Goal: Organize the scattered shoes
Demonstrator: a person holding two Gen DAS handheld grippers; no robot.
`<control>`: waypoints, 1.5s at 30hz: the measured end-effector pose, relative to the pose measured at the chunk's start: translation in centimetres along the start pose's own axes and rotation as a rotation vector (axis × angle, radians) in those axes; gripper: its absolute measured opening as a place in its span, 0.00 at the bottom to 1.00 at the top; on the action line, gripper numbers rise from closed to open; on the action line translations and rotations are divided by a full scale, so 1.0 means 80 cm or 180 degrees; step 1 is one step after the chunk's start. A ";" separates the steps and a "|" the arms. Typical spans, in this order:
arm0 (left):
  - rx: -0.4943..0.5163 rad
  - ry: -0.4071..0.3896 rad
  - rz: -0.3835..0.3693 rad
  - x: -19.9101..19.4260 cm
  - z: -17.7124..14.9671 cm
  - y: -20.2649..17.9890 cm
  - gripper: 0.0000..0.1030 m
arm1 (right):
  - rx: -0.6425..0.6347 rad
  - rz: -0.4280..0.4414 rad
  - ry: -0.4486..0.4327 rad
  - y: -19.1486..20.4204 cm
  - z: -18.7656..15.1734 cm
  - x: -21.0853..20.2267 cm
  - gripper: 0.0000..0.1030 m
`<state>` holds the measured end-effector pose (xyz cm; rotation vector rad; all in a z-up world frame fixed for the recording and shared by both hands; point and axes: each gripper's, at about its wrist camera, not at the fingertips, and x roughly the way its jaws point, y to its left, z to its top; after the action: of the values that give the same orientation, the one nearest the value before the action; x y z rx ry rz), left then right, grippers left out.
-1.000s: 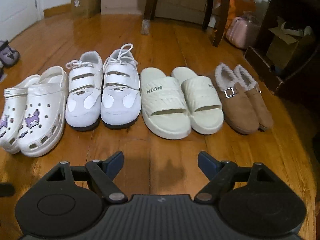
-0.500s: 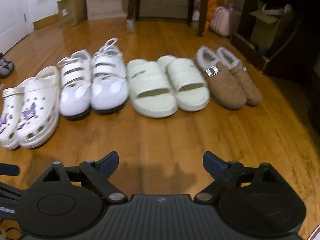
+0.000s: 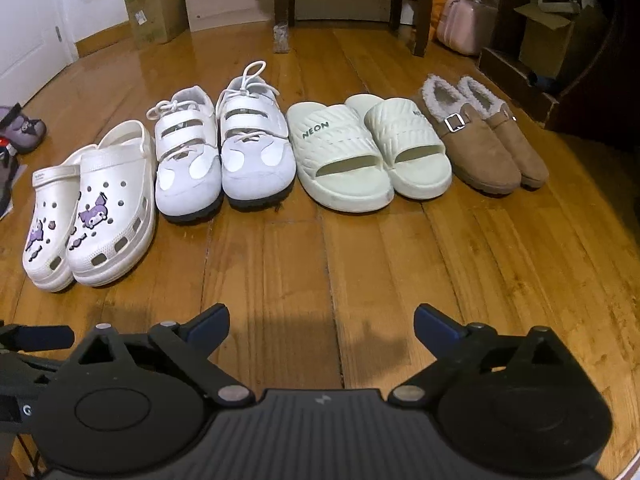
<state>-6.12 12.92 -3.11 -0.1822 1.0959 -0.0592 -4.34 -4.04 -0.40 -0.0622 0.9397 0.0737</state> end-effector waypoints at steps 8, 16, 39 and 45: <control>0.0146 -0.0017 0.0110 0.008 0.001 0.002 1.00 | -0.0042 -0.0025 0.0052 0.007 -0.003 0.013 0.96; 0.0143 -0.0038 0.0144 0.013 0.004 0.005 1.00 | -0.0065 -0.0089 -0.0014 0.006 -0.004 0.022 0.96; 0.0230 -0.0102 0.0174 0.014 0.003 -0.003 1.00 | -0.0022 -0.0099 0.0039 -0.004 -0.006 0.029 0.97; 0.0256 -0.0113 0.0164 0.012 0.001 -0.007 1.00 | -0.0019 -0.0071 0.0070 -0.004 -0.006 0.027 0.97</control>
<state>-5.61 12.24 -3.83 -0.0826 1.0603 -0.0537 -3.45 -4.32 -2.46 -0.0790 0.9606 0.0552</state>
